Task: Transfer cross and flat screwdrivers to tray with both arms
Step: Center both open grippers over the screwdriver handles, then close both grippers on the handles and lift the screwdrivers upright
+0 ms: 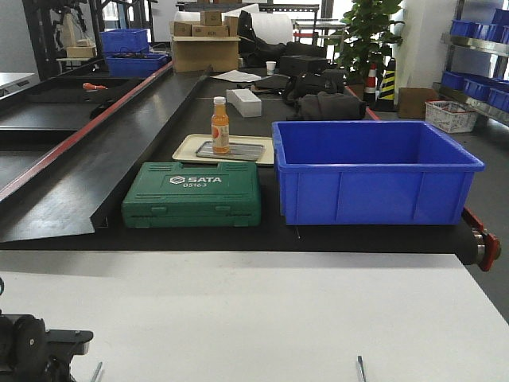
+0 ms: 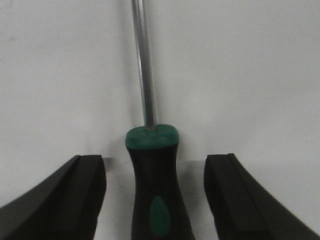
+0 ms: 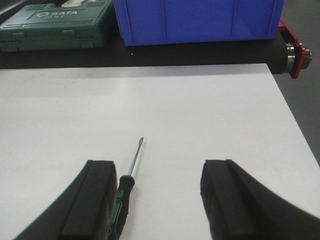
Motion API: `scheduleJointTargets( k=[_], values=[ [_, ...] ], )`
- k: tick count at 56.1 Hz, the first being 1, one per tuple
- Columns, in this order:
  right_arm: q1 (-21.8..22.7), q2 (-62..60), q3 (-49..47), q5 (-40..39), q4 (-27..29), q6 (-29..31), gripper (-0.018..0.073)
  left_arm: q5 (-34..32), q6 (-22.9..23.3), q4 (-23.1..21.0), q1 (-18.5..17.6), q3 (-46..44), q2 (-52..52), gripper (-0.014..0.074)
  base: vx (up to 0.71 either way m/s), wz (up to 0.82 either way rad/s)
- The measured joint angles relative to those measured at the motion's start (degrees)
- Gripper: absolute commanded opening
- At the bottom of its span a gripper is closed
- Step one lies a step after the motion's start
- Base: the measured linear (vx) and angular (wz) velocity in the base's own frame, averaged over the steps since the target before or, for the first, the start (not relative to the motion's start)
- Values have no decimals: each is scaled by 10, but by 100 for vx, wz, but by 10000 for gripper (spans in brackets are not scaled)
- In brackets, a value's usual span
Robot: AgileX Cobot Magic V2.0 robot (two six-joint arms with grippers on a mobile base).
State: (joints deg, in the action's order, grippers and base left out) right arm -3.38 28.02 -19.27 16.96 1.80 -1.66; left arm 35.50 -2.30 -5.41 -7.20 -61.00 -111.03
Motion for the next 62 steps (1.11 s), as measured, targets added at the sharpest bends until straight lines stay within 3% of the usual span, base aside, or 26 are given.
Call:
scheduleJointTargets(
  k=[11, 23, 40, 49, 54, 62],
  values=[
    [0, 42, -11, 63, 13, -1, 453, 0, 0, 2, 0, -4, -9, 556, 0, 0],
    [0, 188, -102, 159, 45, 17, 453, 0, 0, 2, 0, -4, -9, 528, 0, 0],
    [-1, 426, -258, 208, 95, 53, 453, 0, 0, 5, 0, -4, -9, 424, 0, 0],
    [-32, 550, -335, 209, 99, 50, 453, 0, -1, 5, 0, -4, -9, 421, 0, 0],
    [-59, 616, -373, 209, 88, 27, 453, 0, -1, 5, 0, -4, -9, 421, 0, 0],
    [-84, 714, -429, 210, 64, -59, 453, 0, -1, 5, 0, -4, -9, 421, 0, 0]
  ],
)
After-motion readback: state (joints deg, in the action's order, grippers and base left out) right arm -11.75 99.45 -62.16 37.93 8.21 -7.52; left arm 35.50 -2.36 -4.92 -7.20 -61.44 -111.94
